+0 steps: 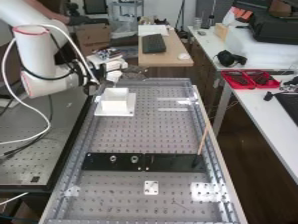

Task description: Grab the smaller nut and place it in the white container

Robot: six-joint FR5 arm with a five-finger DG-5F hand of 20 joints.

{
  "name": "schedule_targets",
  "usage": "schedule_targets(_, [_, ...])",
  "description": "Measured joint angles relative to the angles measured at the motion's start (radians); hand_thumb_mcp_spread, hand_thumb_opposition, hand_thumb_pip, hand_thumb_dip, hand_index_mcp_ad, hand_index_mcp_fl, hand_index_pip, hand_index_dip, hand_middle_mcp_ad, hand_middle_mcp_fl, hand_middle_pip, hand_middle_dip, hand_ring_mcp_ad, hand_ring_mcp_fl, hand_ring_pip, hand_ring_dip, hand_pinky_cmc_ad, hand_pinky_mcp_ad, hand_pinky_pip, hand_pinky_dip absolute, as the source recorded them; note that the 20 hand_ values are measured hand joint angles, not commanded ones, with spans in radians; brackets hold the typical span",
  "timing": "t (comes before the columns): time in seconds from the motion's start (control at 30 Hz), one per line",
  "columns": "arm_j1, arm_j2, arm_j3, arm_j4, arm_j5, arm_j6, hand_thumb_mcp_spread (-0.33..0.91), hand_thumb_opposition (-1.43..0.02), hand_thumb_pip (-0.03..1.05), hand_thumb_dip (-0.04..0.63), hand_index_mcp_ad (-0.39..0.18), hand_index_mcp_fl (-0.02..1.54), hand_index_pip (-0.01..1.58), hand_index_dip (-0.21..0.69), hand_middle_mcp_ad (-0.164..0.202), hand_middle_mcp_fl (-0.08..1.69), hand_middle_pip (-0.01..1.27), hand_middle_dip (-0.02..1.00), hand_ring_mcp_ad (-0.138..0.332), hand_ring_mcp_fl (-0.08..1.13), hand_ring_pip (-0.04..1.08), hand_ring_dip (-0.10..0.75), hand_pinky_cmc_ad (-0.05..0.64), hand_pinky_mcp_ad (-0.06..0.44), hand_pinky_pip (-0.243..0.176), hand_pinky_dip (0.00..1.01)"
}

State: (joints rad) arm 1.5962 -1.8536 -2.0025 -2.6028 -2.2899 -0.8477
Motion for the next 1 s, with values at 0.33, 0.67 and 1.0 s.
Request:
schedule_targets(0.33, [0.003,-0.034,0.003,-0.021,0.048,-0.021,0.54,-1.02,0.67,0.220,-0.215,0.39,1.54,0.182,0.058,0.18,0.13,0.24,0.113,0.01,0.10,0.129,0.328,0.278,0.037,0.19])
schedule_targets(0.67, [-0.004,-0.033,0.003,-0.038,0.086,-0.022,0.44,-0.87,0.72,0.223,-0.215,0.10,1.49,0.180,0.061,0.10,0.13,0.24,0.113,0.00,0.10,0.129,0.328,0.278,0.037,0.19])
schedule_targets(1.0, [-0.019,0.027,-0.012,-0.050,0.104,0.012,0.40,-0.84,0.73,0.223,-0.215,0.03,1.45,0.155,0.059,0.09,0.13,0.24,0.113,0.00,0.09,0.129,0.332,0.278,0.033,0.19])
